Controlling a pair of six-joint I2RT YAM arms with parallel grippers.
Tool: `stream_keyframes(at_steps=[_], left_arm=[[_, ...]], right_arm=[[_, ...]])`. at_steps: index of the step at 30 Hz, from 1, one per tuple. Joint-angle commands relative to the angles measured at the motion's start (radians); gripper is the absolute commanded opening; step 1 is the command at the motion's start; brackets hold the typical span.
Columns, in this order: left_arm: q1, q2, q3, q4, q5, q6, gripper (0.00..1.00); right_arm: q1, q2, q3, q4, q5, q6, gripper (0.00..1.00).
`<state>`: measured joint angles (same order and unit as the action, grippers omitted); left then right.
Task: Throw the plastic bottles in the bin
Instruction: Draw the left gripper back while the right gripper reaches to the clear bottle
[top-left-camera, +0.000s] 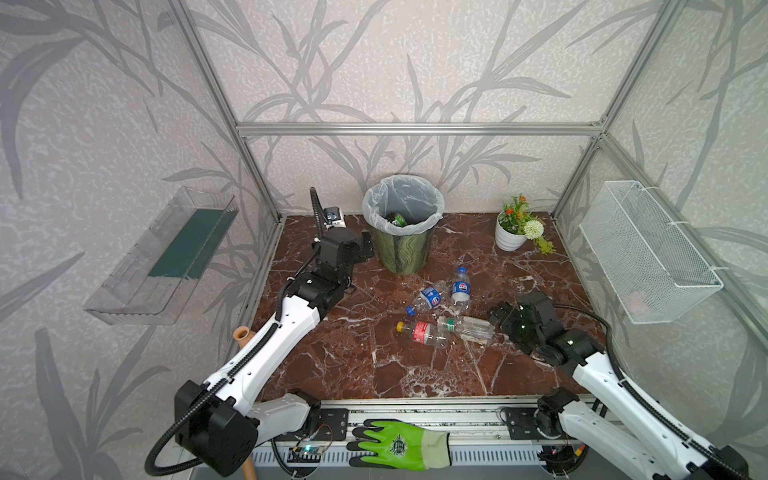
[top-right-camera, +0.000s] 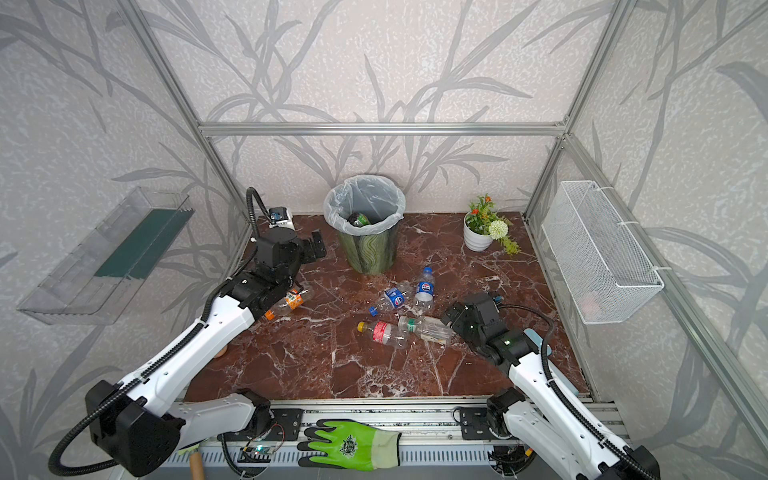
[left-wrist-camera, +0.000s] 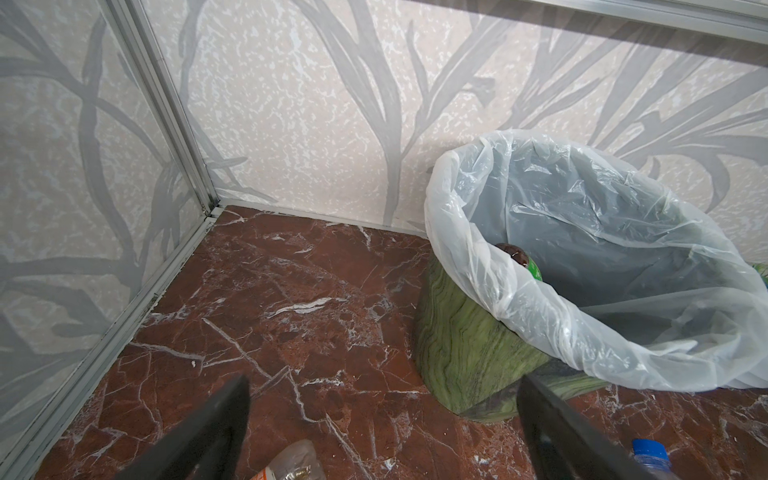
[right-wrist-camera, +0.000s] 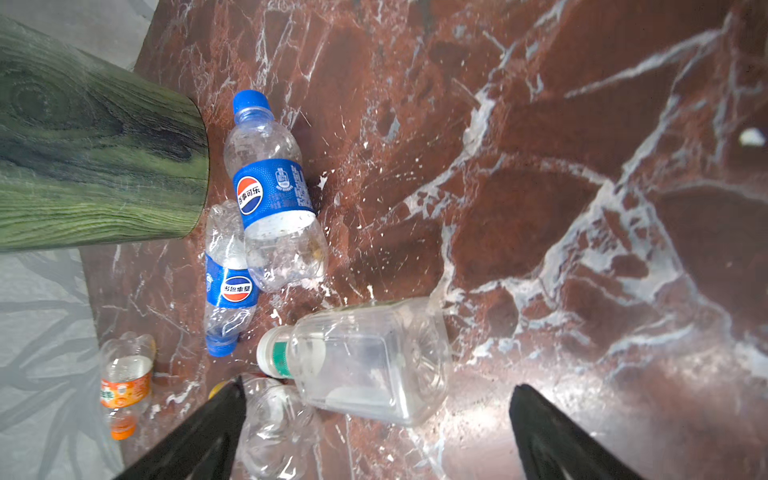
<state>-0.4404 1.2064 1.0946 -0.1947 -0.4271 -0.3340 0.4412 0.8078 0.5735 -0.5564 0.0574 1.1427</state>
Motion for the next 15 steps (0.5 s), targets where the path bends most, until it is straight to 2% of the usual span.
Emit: stream_keyframes(at_steps=[1, 6, 11, 15], left_arm=[[0.005, -0.003, -0.016, -0.003, -0.025, -0.008, 0.99], [0.008, 0.002, -0.021, -0.012, -0.039, -0.007, 0.99], [0.017, -0.011, -0.045, -0.011, -0.036, -0.015, 0.99], [0.026, -0.022, -0.062, -0.013, -0.031, -0.014, 0.99]], right_arm=[[0.037, -0.001, -0.018, -0.032, -0.008, 0.217, 0.99], [0.162, 0.082, 0.001, -0.034, 0.034, 0.407, 0.99], [0.22, 0.16, 0.009, 0.0, 0.074, 0.493, 0.99], [0.224, 0.234, 0.02, 0.039, 0.086, 0.506, 0.99]])
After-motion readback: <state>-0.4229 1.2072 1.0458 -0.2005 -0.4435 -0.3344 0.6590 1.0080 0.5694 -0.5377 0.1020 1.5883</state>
